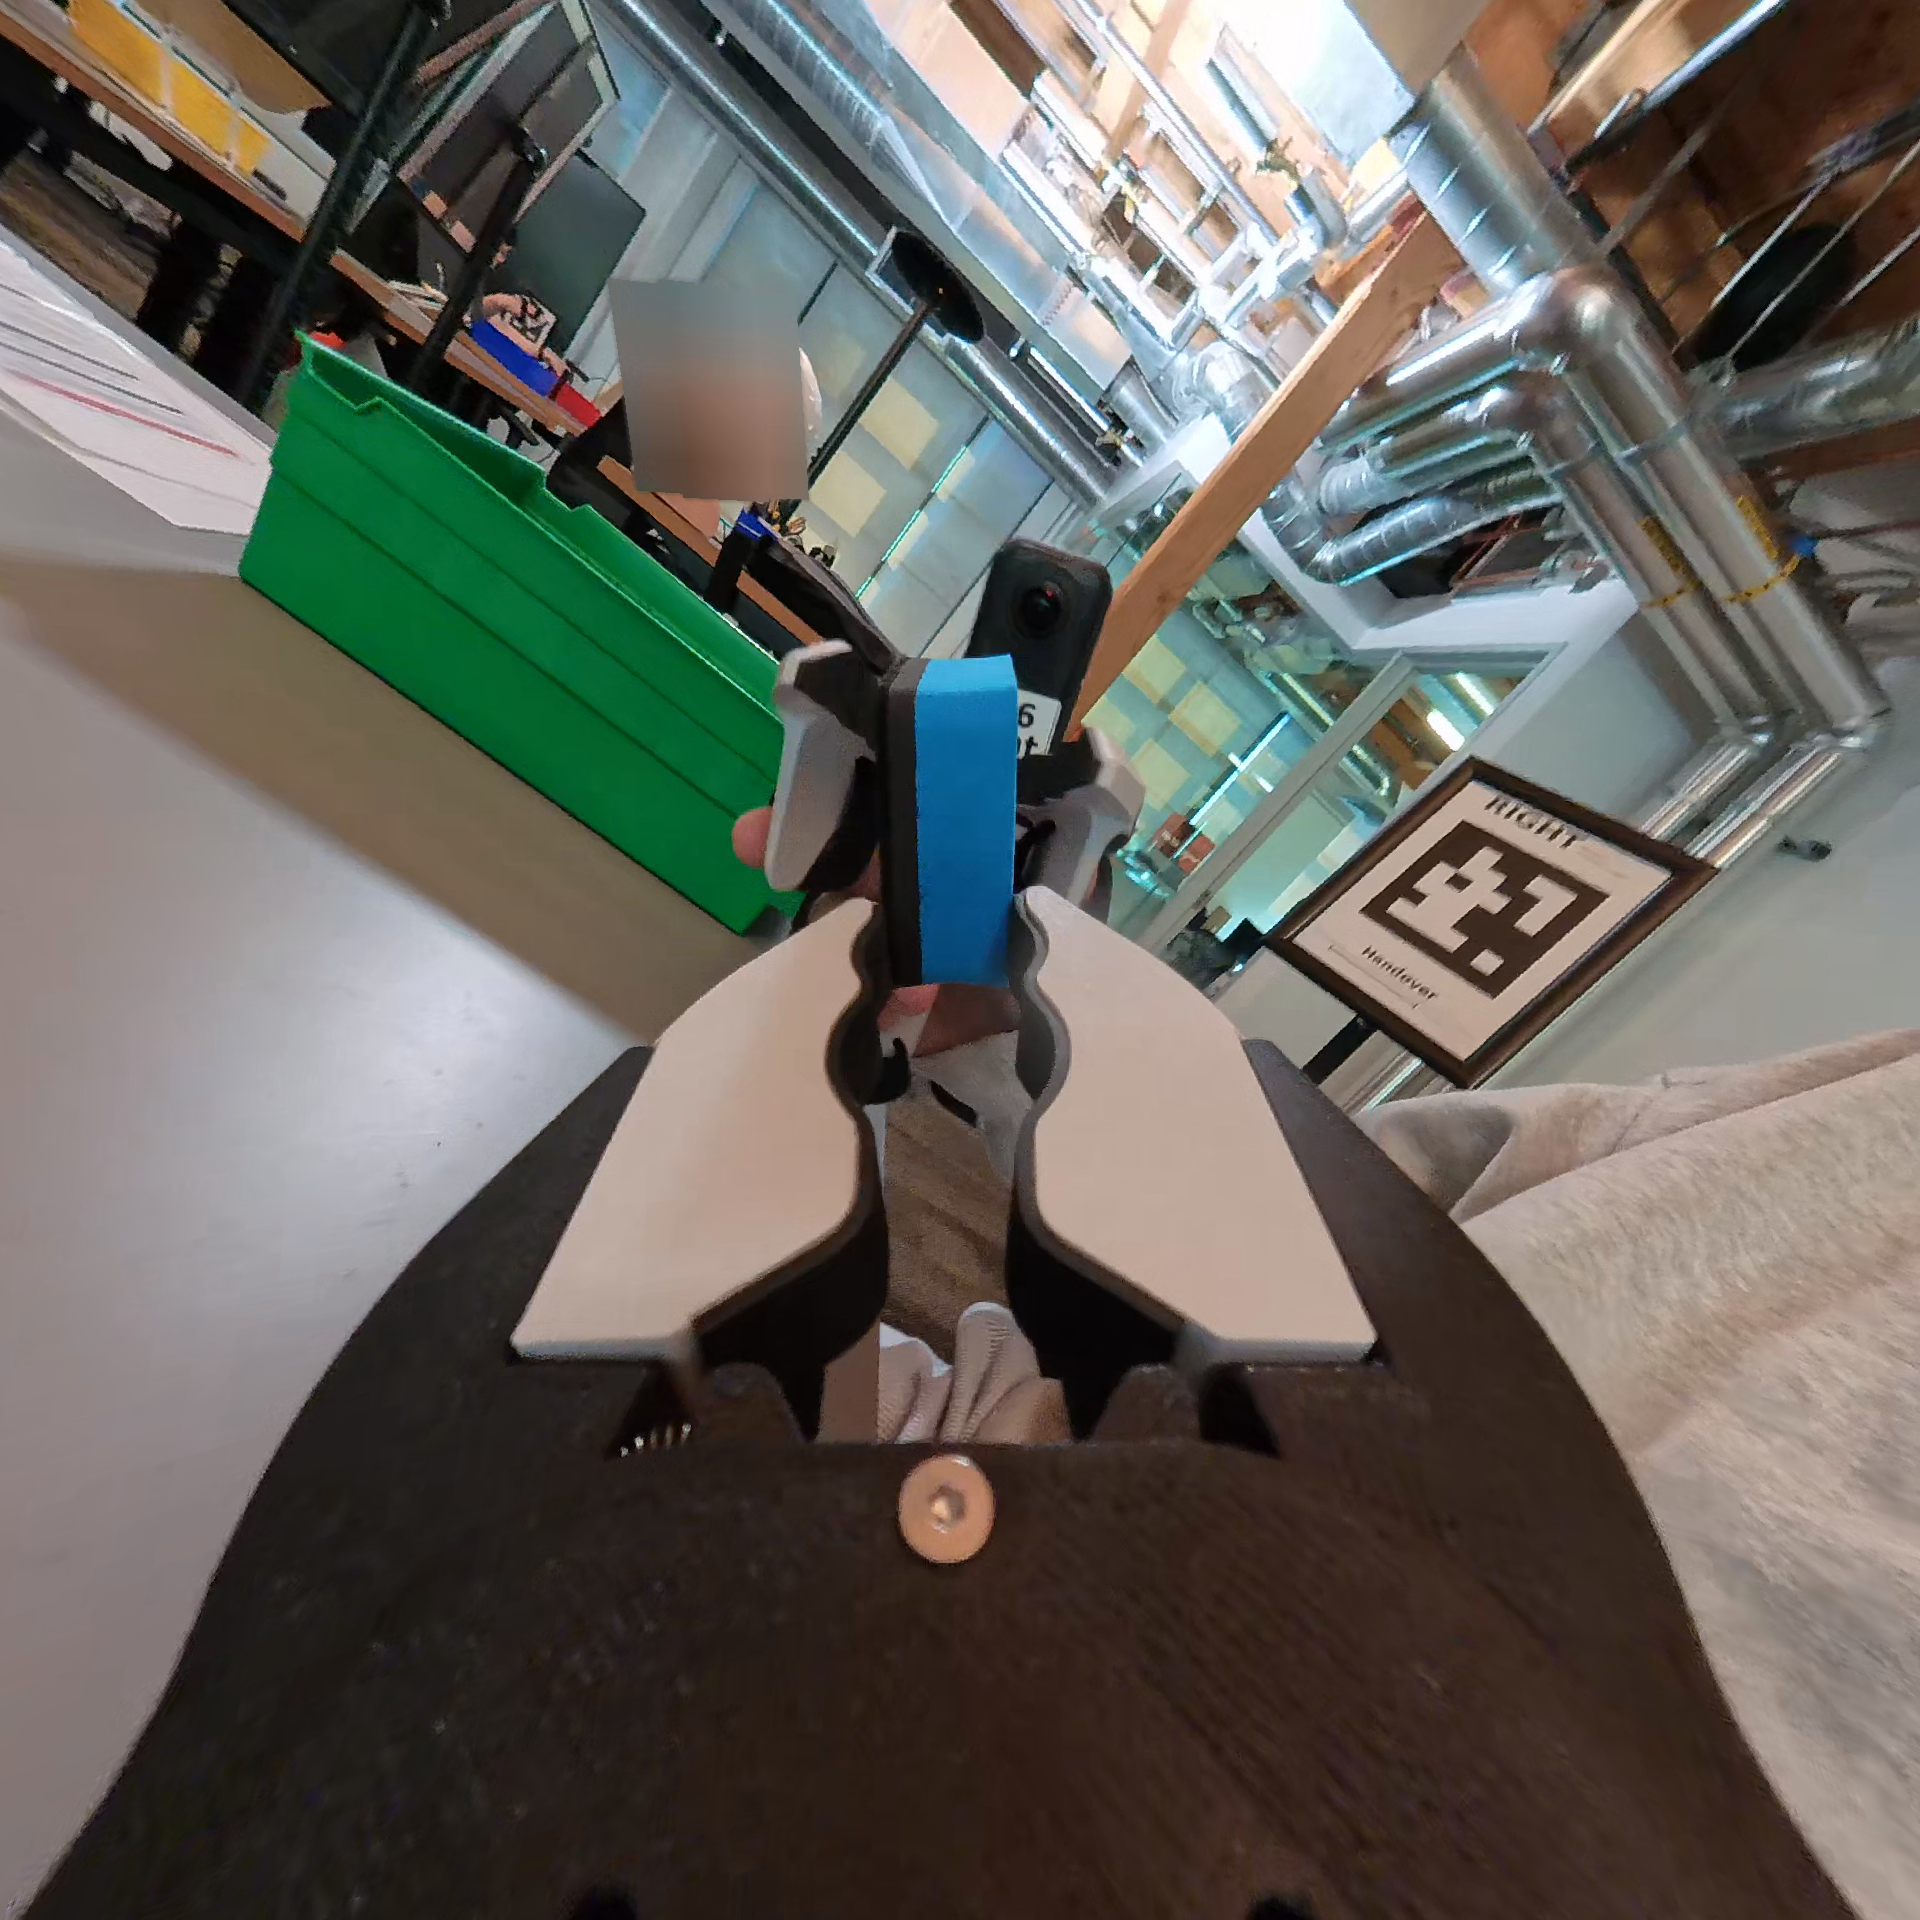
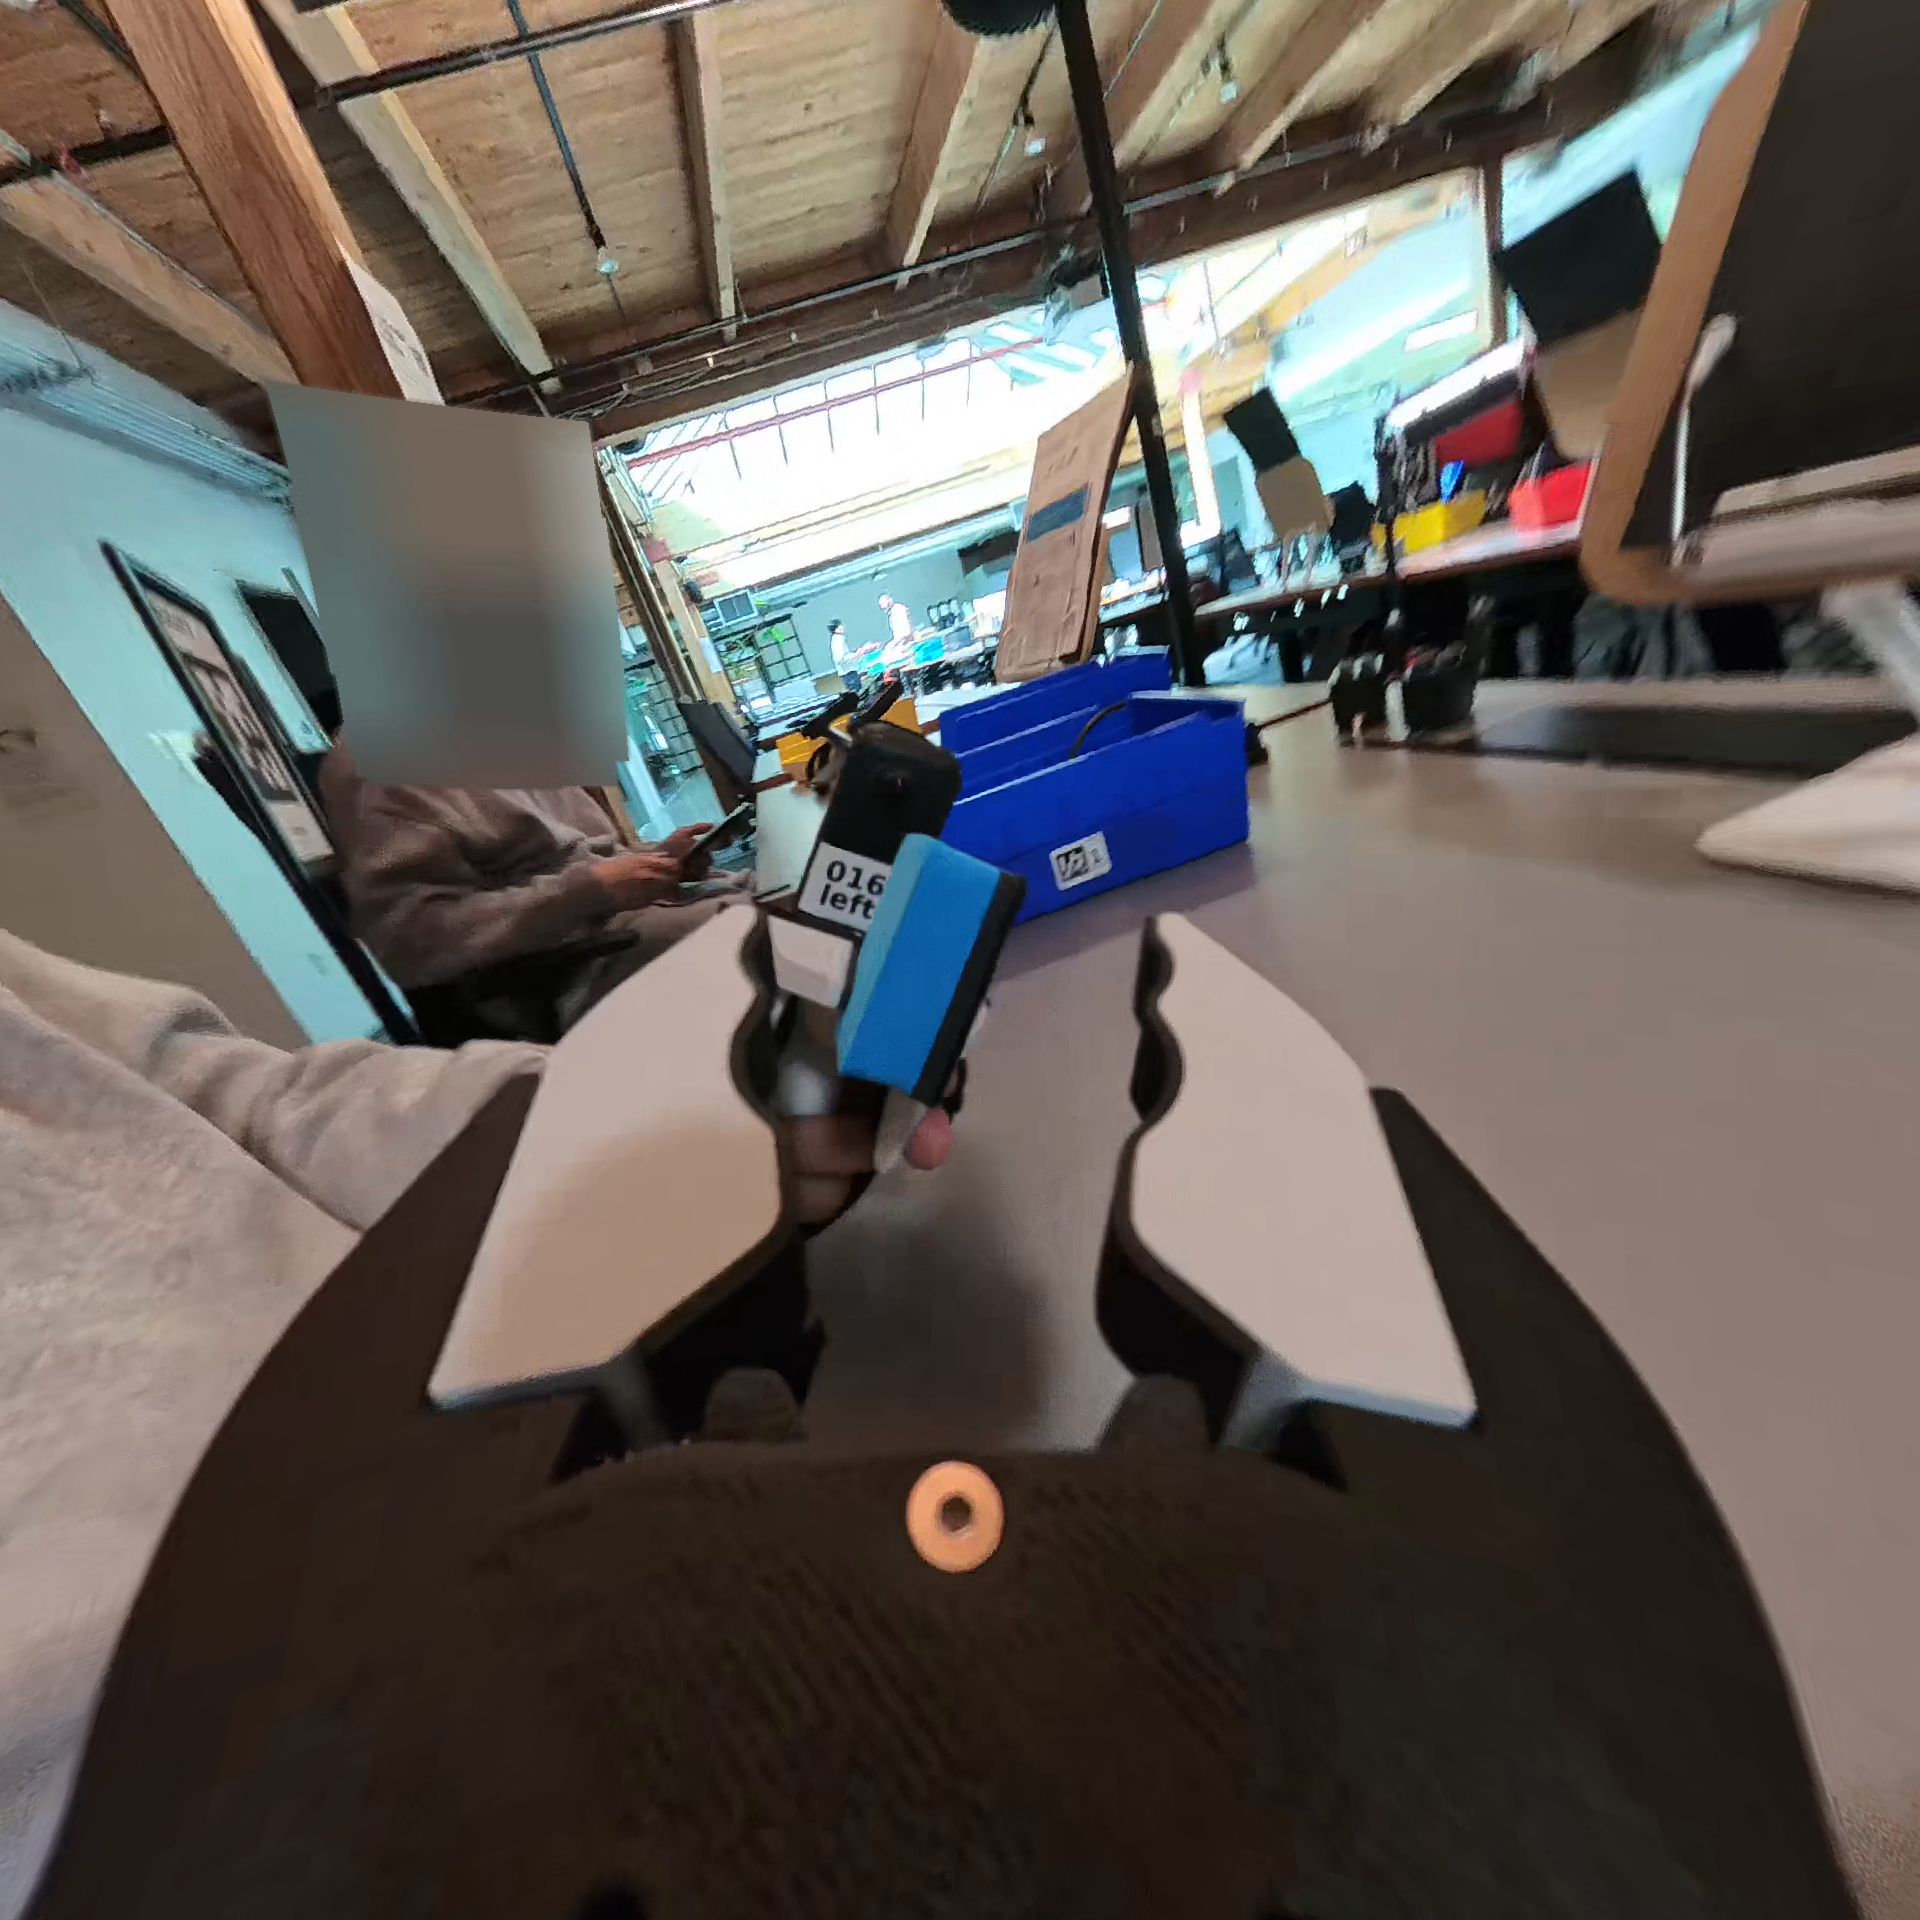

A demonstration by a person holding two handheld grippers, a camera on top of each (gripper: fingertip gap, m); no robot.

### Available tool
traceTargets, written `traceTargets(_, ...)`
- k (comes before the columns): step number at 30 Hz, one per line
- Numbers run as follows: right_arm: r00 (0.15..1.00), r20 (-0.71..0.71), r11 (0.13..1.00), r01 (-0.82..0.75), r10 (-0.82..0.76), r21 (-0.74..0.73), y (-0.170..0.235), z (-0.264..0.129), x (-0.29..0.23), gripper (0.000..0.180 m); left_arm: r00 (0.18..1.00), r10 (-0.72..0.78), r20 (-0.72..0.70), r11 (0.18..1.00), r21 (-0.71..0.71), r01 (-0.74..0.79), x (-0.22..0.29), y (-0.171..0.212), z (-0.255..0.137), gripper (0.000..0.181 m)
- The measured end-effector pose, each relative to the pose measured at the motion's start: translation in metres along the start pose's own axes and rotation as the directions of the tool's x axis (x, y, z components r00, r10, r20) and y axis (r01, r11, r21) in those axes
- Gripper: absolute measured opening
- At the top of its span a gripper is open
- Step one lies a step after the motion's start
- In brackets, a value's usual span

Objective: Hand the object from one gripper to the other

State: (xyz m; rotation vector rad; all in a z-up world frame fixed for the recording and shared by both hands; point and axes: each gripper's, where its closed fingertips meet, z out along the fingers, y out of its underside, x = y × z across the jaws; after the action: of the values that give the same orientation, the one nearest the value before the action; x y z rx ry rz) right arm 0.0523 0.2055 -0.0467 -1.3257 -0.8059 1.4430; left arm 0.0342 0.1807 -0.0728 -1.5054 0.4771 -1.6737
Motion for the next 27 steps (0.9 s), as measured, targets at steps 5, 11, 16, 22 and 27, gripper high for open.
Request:
traceTargets(5,0.874,0.006,0.873,0.487,-0.487,-0.028,-0.005,-0.005,-0.018,0.069,0.97,-0.224,-0.089,0.974,-0.035,0.222,-0.002,-0.001,-0.008,0.022)
traceTargets(11,0.813,0.054,0.794,0.579,-0.58,-0.186,0.023,0.001,-0.015,0.074,0.912,-0.398,-0.097,0.911,-0.164,0.38,-0.003,0.019,-0.006,0.023)
traceTargets(16,0.814,0.099,0.782,0.578,-0.573,-0.231,0.032,0.002,-0.017,0.073,0.88,-0.455,-0.135,0.882,-0.202,0.425,0.004,0.025,-0.001,0.023)
traceTargets(22,0.797,0.121,0.749,0.599,-0.592,-0.282,0.041,0.003,-0.016,0.054,0.868,-0.473,-0.15,0.874,-0.2,0.442,0.005,0.023,-0.003,0.023)
traceTargets(27,0.838,0.086,0.787,0.538,-0.539,-0.301,0.037,0.003,-0.014,0.054,0.915,-0.381,-0.134,0.922,-0.135,0.364,0.001,0.017,-0.001,0.032)
